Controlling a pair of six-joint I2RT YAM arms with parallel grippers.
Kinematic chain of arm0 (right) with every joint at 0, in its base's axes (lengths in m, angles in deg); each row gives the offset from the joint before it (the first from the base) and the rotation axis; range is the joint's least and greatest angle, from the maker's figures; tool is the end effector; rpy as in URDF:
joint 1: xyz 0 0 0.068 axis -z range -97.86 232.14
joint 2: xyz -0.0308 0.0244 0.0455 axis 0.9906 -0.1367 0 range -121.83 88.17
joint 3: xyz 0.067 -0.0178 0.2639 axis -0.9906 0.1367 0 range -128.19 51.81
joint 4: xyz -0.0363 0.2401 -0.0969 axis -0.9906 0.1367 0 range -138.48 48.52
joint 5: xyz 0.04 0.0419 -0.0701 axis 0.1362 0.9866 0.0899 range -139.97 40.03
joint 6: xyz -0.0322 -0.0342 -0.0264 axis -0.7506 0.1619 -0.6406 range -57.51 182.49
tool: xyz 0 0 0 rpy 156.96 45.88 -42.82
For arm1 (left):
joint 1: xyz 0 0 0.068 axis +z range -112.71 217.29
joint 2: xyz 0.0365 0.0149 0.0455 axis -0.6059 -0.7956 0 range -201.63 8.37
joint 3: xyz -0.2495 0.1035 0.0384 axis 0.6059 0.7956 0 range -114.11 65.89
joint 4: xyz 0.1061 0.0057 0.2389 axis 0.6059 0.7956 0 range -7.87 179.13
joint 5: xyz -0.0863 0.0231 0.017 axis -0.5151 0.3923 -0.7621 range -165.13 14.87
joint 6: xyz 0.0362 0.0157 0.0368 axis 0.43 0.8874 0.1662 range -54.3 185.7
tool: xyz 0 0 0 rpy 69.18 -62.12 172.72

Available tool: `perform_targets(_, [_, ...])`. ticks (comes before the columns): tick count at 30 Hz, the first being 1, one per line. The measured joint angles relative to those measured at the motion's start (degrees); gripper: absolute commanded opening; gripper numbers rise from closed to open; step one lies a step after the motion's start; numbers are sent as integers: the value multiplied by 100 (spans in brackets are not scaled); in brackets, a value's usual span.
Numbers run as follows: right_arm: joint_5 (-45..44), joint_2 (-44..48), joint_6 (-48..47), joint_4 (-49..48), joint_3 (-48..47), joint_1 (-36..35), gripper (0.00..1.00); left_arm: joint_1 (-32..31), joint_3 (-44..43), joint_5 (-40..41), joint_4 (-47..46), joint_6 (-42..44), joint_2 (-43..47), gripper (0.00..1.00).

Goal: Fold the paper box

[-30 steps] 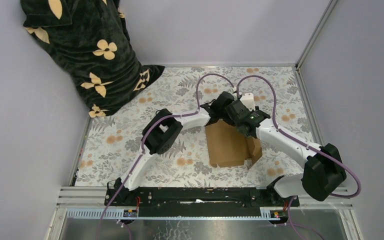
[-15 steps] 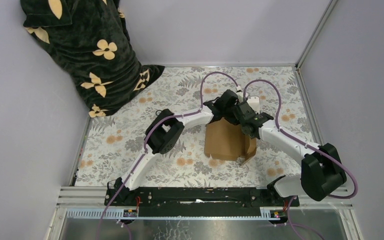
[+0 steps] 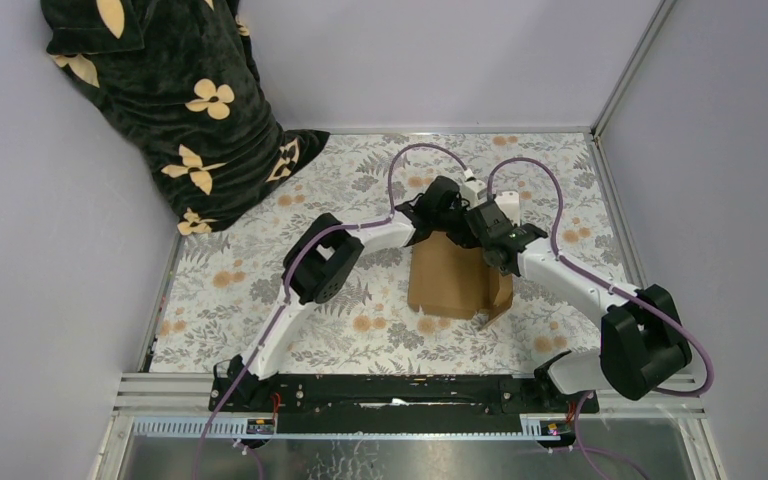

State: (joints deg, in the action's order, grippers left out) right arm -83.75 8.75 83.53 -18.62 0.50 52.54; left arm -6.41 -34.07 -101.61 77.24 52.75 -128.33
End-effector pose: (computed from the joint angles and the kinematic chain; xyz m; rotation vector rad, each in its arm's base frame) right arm 0.2452 0.1165 0.2227 0.0291 2.3821 -0.3602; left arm 0.3753 -0.3806 0.1403 0.8742 2.0771 -1.0523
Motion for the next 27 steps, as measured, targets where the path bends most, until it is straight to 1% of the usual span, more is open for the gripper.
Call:
perform_targets(3, [2, -37, -11, 4, -35, 4, 23, 105, 125, -317, -310, -42, 44, 41])
perform_targets(9, [2, -197, -26, 105, -205, 4, 21, 407, 1021, -1165, -896, -155, 431, 44])
perform_targets(14, [-2, -284, -28, 192, -306, 4, 20, 802, 1523, -1943, -1587, -507, 592, 47])
perform_targets(18, [-2, -334, -26, 313, -391, 4, 20, 1084, 1733, -2273, -2306, -942, 610, 49])
perform_targets(21, [-4, -350, -28, 452, -448, 4, 20, 1233, 1652, -2503, -2962, -1425, 501, 50])
perform_targets(27, [-17, -459, -66, 697, -623, 4, 19, 1355, 514, -2885, -4409, -2651, -472, 55])
